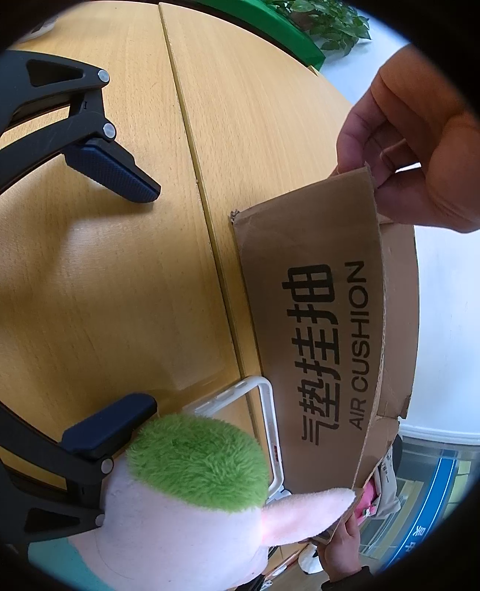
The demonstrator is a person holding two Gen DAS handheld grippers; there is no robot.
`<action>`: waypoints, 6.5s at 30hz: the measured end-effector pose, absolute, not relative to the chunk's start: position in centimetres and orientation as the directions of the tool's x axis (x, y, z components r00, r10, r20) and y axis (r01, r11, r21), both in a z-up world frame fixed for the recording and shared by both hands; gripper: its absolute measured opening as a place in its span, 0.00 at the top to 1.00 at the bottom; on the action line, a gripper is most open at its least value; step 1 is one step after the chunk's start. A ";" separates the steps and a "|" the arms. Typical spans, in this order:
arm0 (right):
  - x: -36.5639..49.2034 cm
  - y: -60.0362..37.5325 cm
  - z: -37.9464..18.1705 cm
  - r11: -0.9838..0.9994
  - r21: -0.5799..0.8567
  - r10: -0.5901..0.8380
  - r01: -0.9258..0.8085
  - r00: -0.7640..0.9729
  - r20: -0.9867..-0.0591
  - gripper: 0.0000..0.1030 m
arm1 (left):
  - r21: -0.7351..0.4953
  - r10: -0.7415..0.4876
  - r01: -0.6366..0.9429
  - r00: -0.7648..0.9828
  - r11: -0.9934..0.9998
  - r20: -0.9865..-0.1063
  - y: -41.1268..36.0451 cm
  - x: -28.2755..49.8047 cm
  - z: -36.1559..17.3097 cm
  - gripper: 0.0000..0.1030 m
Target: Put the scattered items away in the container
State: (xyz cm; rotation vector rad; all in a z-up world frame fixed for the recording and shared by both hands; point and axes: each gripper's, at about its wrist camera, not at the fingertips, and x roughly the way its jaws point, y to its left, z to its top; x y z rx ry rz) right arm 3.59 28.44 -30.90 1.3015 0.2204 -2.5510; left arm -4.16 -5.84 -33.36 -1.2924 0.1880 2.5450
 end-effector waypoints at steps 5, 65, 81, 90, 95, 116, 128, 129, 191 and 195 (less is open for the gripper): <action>3.3 28.7 -30.9 -0.953 -0.013 -0.167 0.303 -0.560 -0.811 0.00 | -0.010 0.193 -0.313 -0.561 -0.950 -0.805 -6.4 -3.5 -32.6 0.00; 10.8 16.1 -6.6 -0.974 0.040 -0.153 0.224 -0.515 -0.843 0.10 | -0.263 0.291 -0.125 -0.404 -0.957 -0.867 -2.5 5.8 -10.3 0.23; 12.0 19.8 -3.8 -0.949 -0.048 -0.148 0.311 -0.576 -0.804 0.02 | -0.149 0.067 0.141 -0.466 -0.979 -0.882 3.3 6.1 -9.4 0.23; 10.2 18.5 -4.8 -0.949 0.003 -0.174 0.317 -0.514 -0.840 0.02 | -0.125 0.068 0.111 -0.415 -0.986 -0.907 3.2 5.2 -10.6 0.23; 9.5 16.3 -5.0 -0.954 -0.001 -0.153 0.300 -0.490 -0.858 0.02 | -0.183 0.140 0.077 -0.389 -0.980 -0.911 1.6 3.9 -11.6 0.23; 7.9 9.1 -10.0 -0.970 0.007 -0.087 0.242 -0.321 -0.943 0.02 | -0.396 0.372 0.095 -0.203 -0.913 -0.906 -3.4 1.5 -20.0 0.23; 3.5 7.6 -21.6 -0.943 0.243 -0.266 0.229 -0.076 -0.961 0.13 | -0.505 0.504 0.183 -0.058 -0.843 -0.862 -3.9 -1.1 -27.3 0.22; 3.4 7.4 -22.9 -0.941 0.252 -0.268 0.228 -0.046 -0.962 0.18 | -0.555 0.559 0.222 -0.054 -0.801 -0.828 -4.1 -1.1 -28.1 0.22; -25.8 3.9 6.0 -0.964 0.191 -0.264 0.183 -0.608 -0.749 0.28 | -0.490 0.576 -0.314 -0.558 -0.813 -0.597 -8.5 -26.8 7.5 0.45; -28.9 4.6 0.6 -0.965 0.215 -0.261 0.147 -0.552 -0.792 0.28 | -0.520 0.590 -0.287 -0.491 -0.804 -0.641 -8.2 -30.2 2.3 0.45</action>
